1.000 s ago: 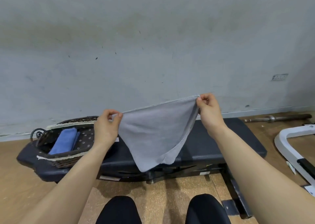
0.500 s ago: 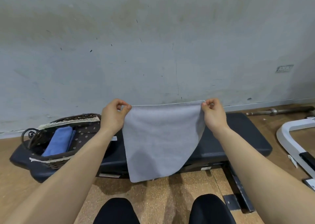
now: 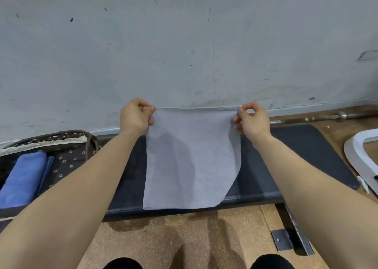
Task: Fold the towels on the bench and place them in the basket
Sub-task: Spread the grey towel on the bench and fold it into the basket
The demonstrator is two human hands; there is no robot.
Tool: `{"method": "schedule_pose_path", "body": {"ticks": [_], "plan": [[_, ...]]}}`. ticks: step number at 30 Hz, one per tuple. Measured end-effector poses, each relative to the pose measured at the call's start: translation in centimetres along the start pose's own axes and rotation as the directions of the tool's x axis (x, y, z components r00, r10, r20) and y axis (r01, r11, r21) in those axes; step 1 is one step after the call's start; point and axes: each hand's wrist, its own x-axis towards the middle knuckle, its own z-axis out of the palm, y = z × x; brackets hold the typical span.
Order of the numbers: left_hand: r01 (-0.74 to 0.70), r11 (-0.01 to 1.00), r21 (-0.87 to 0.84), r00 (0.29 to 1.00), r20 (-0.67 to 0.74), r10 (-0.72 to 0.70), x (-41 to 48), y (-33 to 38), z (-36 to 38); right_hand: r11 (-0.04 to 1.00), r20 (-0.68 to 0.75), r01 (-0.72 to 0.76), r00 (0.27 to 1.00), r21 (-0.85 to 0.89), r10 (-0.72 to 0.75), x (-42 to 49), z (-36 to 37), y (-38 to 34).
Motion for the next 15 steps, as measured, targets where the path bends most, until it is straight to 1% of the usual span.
{"method": "schedule_pose_path", "body": {"ticks": [2, 4, 5, 10, 12, 15], "plan": [[-0.006, 0.999, -0.046, 0.999, -0.045, 0.004, 1.4, -0.2, 0.6, 0.999, 0.012, 0.025, 1.000, 0.042, -0.025, 1.2, 0.7, -0.2], [-0.020, 0.999, -0.033, 0.996, -0.092, 0.017, 2.2, -0.6, 0.9, 0.997, 0.007, 0.035, 0.999, 0.065, -0.035, 2.1, 1.4, -0.2], [-0.024, 1.000, -0.015, 0.995, -0.093, 0.023, 2.3, -0.9, 1.0, 0.998, 0.011, 0.027, 1.000, 0.062, -0.028, 2.3, 1.8, -0.1], [0.003, 0.997, 0.081, 1.000, 0.011, -0.004, 0.8, -3.8, 1.6, 0.999, 0.133, -0.049, 0.990, -0.011, 0.050, 1.8, 2.4, 2.2], [-0.002, 0.996, 0.088, 1.000, 0.000, 0.002, 0.0, -4.1, 1.3, 1.000, 0.130, -0.019, 0.991, -0.020, 0.021, 1.4, 2.0, 2.6], [-0.025, 0.997, 0.079, 0.999, -0.039, 0.029, -0.9, -2.9, 0.2, 0.996, 0.065, 0.067, 0.996, -0.055, -0.064, 0.8, 1.0, 1.5]]}}
